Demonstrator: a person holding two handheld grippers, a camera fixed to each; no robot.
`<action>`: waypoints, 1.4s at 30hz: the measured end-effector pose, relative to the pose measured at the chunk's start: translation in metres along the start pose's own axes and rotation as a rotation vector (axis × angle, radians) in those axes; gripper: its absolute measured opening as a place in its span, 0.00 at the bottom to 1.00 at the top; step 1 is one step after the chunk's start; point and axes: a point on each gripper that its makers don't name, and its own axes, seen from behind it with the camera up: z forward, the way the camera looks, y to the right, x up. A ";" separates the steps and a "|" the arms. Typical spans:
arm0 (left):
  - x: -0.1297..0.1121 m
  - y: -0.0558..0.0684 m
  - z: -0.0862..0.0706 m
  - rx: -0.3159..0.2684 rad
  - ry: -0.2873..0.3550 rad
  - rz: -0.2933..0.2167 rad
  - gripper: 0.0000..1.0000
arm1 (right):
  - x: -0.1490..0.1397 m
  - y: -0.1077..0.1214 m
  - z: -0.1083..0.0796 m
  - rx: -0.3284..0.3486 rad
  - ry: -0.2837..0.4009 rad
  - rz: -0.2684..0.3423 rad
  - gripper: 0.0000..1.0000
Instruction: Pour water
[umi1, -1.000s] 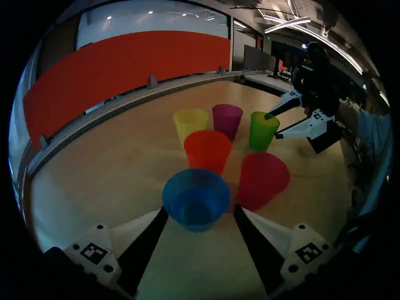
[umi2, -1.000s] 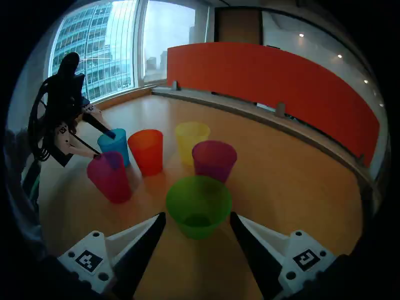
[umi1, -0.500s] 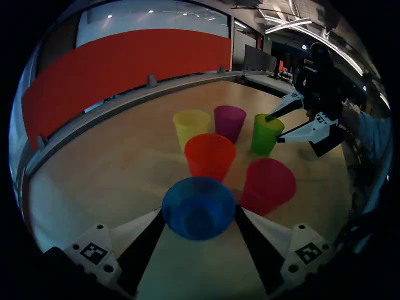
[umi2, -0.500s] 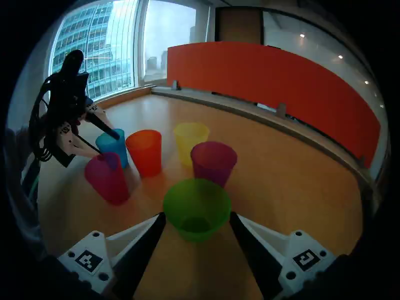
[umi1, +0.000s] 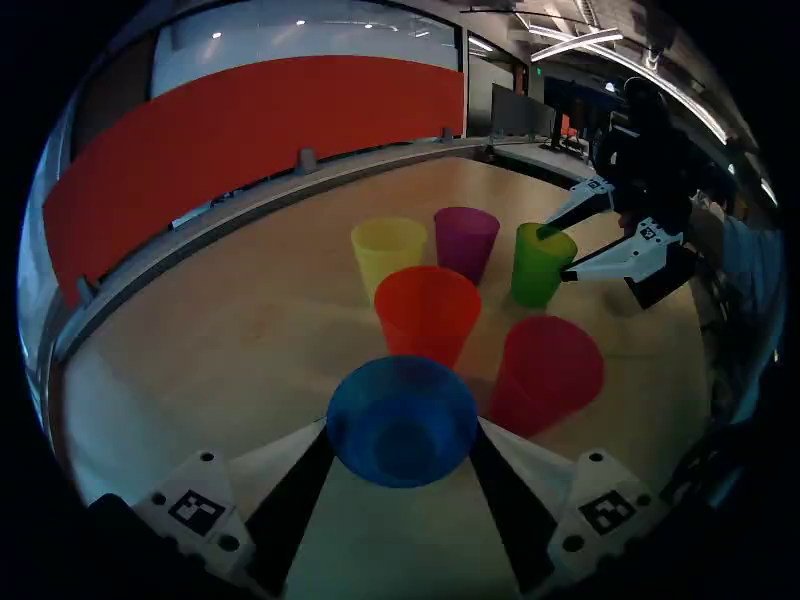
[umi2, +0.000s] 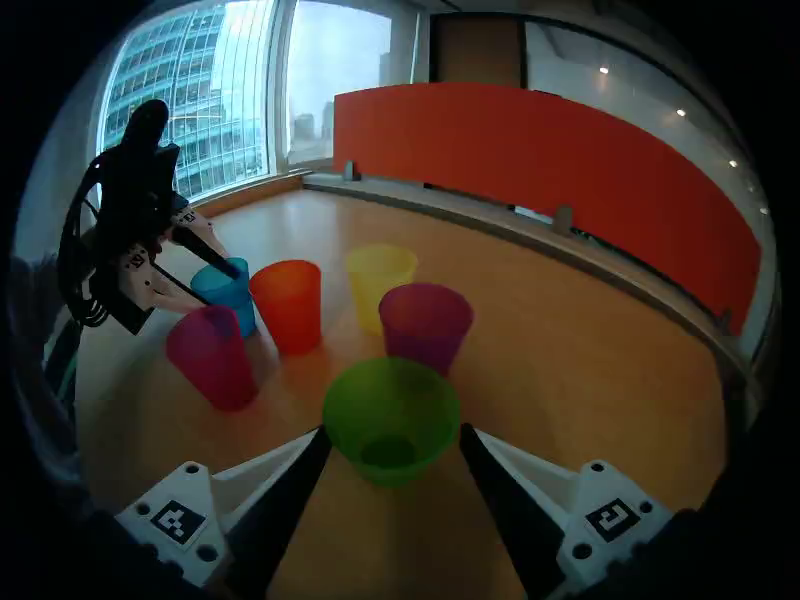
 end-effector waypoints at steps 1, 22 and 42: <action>0.000 0.000 0.000 -0.001 0.000 -0.001 0.87 | 0.000 0.000 0.000 0.001 0.000 0.000 1.00; 0.010 -0.004 -0.012 0.017 0.036 -0.013 0.87 | 0.005 0.003 0.013 -0.023 0.005 -0.001 0.91; 0.064 -0.003 -0.067 0.076 0.222 -0.032 0.87 | 0.075 -0.016 -0.033 -0.041 0.201 -0.019 0.91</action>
